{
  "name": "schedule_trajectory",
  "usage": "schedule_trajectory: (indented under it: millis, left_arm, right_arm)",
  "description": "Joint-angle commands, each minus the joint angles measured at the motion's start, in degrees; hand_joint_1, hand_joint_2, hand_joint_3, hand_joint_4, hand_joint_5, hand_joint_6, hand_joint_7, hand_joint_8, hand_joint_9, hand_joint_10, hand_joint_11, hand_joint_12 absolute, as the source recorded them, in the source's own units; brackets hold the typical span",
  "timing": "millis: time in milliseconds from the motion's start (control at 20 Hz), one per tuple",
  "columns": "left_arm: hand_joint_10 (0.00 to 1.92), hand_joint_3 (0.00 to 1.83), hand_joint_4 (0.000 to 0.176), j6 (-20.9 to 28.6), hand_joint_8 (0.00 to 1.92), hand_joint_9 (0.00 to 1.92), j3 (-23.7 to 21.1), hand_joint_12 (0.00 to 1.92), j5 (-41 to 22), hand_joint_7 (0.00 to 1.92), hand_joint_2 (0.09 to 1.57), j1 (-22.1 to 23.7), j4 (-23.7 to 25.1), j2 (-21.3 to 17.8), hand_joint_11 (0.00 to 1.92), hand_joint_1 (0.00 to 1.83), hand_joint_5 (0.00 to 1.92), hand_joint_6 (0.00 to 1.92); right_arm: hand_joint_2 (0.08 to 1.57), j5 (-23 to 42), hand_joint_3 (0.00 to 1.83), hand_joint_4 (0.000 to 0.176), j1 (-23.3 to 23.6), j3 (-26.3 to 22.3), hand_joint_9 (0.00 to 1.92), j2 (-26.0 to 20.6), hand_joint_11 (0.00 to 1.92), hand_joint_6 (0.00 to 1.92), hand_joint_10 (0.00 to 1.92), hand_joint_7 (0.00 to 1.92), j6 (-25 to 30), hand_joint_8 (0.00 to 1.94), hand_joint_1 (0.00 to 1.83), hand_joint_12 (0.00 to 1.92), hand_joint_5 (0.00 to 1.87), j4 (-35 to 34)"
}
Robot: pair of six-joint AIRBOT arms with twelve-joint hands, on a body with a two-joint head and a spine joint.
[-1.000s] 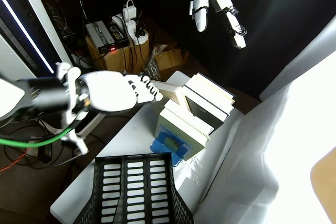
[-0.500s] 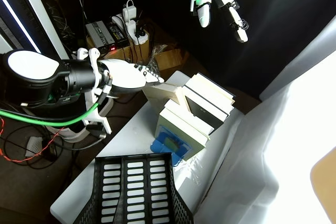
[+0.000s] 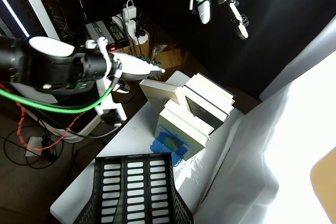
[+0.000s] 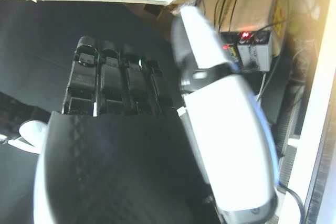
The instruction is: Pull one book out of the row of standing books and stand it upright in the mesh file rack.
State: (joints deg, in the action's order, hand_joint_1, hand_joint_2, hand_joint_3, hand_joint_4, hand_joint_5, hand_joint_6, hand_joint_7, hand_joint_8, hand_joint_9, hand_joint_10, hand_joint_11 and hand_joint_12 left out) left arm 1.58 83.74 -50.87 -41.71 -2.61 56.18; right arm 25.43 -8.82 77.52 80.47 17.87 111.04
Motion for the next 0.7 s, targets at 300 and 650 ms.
schedule_trajectory:
  millis: [300,650]
  left_arm:
    - [0.0,0.0,0.093,0.3,0.0,0.0,-0.9,0.0,-9.9,0.0,1.32,-2.9,-7.3,-2.7,0.0,0.45,0.02,0.01]
    - [0.0,0.0,0.062,0.3,0.0,0.0,-1.0,0.0,-10.5,0.0,1.32,-3.9,-8.3,-2.7,0.0,0.51,0.05,0.01]
  right_arm:
    - [1.16,-2.5,0.0,0.0,0.5,1.1,0.0,2.6,0.0,0.03,0.0,0.01,-0.2,0.0,1.22,0.0,0.08,1.9]
    - [1.15,-4.9,0.0,0.0,-1.0,3.1,0.0,5.8,0.0,0.01,0.0,0.0,-0.2,0.0,1.22,0.0,0.03,3.4]
